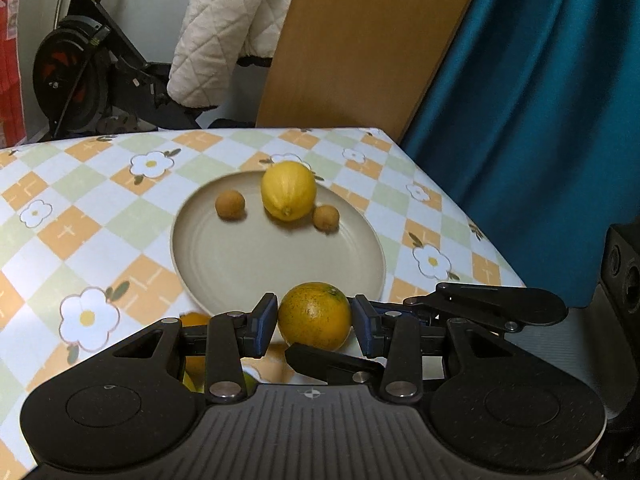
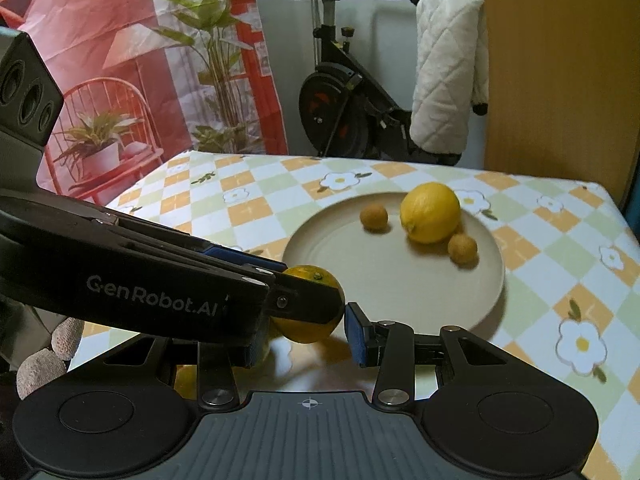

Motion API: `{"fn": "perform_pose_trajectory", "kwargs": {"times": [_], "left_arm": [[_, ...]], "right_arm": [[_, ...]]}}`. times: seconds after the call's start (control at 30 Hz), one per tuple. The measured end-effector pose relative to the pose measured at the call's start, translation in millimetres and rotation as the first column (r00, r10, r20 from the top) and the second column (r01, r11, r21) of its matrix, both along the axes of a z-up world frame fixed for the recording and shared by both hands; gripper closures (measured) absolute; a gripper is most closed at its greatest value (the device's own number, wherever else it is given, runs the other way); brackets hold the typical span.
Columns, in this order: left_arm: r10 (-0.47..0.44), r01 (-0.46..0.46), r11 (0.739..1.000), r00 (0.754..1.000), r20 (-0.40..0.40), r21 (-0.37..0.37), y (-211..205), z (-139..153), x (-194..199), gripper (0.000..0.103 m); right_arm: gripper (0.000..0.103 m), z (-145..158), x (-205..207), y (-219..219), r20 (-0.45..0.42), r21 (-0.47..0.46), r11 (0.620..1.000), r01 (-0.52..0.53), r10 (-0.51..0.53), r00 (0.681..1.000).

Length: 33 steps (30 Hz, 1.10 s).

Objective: Organize fruits
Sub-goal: 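Carry the mandarin onto the beige plate and open the left tool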

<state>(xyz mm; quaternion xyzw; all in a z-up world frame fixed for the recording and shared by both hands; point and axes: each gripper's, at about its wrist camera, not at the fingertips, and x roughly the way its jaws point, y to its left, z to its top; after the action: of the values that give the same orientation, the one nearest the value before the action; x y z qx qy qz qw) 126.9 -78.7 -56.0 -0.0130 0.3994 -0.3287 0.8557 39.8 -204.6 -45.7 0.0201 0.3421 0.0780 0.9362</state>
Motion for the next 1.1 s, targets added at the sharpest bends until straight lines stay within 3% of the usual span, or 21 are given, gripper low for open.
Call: {"fn": "perform_pose_trajectory", "kwargs": {"times": [0.53, 1.1], "left_arm": [[0.050, -0.050, 0.999, 0.998, -0.027, 0.014, 0.8, -13.8, 47.9, 0.060], [0.077, -0.075, 0.996, 0.996, -0.045, 0.053, 1.7, -32.3, 73.7, 0.060]], "right_arm": [[0.065, -11.0, 57.6, -2.9, -0.058, -0.019, 1.000, -0.019, 0.018, 0.998], [0.065, -31.2, 95.1, 0.7, -0.118, -0.027, 0.999, -0.038, 0.034, 0.992]]}}
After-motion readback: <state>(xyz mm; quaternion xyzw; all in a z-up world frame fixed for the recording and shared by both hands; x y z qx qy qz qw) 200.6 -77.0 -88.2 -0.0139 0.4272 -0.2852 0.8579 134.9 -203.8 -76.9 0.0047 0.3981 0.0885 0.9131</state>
